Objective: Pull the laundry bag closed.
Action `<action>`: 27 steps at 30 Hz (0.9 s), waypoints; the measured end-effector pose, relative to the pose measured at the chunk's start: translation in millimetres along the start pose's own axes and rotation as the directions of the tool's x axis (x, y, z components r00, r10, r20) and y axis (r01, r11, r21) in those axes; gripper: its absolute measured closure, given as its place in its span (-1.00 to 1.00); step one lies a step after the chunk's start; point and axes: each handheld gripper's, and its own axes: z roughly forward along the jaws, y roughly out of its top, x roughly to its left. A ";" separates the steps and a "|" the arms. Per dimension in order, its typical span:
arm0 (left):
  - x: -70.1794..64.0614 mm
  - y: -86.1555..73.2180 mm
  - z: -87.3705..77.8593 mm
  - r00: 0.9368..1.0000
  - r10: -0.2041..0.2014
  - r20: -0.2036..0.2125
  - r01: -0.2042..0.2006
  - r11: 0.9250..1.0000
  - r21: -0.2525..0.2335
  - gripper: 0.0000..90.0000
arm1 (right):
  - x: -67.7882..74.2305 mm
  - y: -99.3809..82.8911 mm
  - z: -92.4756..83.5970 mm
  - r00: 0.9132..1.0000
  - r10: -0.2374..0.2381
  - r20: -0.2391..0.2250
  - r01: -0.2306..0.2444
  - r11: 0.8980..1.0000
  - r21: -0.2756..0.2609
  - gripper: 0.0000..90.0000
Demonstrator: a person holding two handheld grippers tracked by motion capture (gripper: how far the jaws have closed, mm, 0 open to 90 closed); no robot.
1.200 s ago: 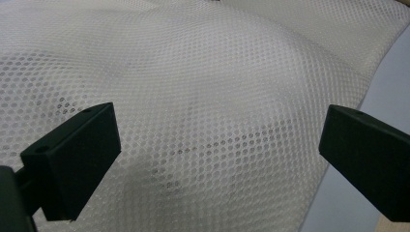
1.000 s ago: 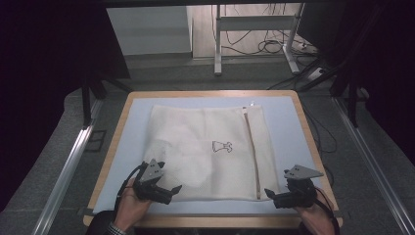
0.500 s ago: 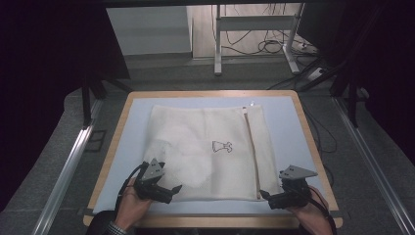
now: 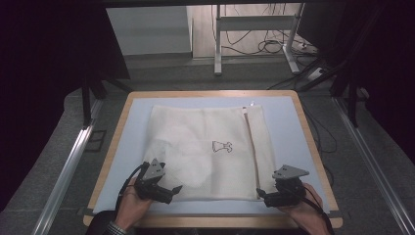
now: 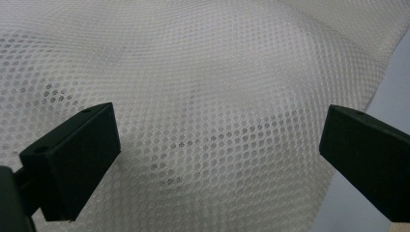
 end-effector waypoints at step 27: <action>0.9 0.3 2.0 1.000 -0.015 -0.001 0.015 1.000 0.007 -0.99 | 23.0 4.8 9.3 0.976 -0.214 -0.045 0.217 0.972 0.090 0.02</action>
